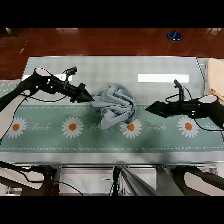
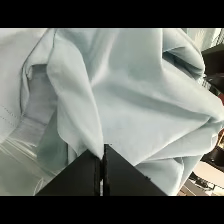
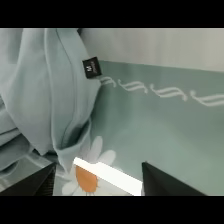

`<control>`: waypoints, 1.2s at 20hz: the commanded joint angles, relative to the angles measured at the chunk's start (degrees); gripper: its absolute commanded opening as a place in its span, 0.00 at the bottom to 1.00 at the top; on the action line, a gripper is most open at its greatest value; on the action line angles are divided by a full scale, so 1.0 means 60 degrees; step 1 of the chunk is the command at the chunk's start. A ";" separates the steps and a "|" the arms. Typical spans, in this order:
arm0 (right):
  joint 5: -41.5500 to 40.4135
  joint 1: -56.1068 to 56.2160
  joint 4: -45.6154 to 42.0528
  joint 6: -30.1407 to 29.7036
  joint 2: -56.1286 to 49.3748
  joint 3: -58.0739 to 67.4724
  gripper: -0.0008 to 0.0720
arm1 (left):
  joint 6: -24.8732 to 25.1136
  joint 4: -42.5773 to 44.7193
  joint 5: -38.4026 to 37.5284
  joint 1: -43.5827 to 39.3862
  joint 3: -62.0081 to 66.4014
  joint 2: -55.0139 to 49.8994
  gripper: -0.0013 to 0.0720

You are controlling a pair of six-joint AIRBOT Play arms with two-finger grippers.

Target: Fold the shirts.

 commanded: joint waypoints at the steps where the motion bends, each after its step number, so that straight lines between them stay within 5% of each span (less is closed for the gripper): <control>1: -0.1581 0.1308 0.0299 0.0393 -0.0120 -0.0171 0.82 | 0.0004 -0.0007 -0.0047 0.0025 0.0015 0.0007 0.05; 16: -0.3275 0.3861 0.2208 0.0630 -0.1195 -0.0171 0.73 | 0.0040 -0.0047 -0.0047 0.0025 0.0018 0.0007 0.05; 18: -0.3632 0.3945 0.2670 0.0627 -0.1195 -0.0171 0.25 | 0.0044 -0.0248 -0.0047 0.0025 0.0018 0.0007 0.05; 20: -0.3803 0.3967 0.3107 0.0616 -0.1231 -0.0171 0.05 | 0.0109 -0.0430 -0.0051 0.0025 0.0022 0.0007 0.05; 24: -0.3293 0.3887 0.3246 0.0095 -0.1239 -0.0044 0.03 | 0.0113 -0.0444 -0.0288 0.0084 0.0390 0.0011 0.05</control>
